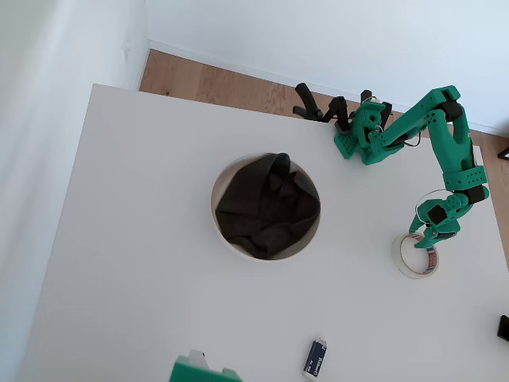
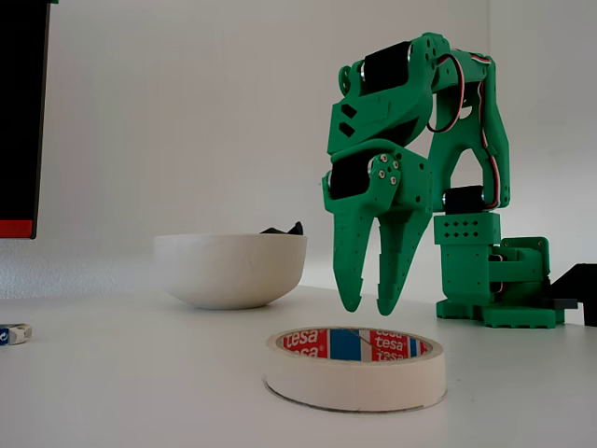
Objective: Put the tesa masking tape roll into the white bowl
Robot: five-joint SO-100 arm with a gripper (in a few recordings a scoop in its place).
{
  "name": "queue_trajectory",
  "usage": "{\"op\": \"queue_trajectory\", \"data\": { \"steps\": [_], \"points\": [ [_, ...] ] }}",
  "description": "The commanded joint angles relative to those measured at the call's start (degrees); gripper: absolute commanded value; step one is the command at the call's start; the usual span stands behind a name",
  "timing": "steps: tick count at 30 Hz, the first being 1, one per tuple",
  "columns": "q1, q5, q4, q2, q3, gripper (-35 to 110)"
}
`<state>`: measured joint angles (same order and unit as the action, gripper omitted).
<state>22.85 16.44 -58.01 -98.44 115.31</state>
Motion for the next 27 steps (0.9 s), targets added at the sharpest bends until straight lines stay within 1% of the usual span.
{"op": "queue_trajectory", "data": {
  "steps": [1,27],
  "points": [
    [1.67,1.32,-0.44,-1.05,-2.81,13],
    [3.25,3.78,-2.2,0.62,-2.55,11]
  ]
}}
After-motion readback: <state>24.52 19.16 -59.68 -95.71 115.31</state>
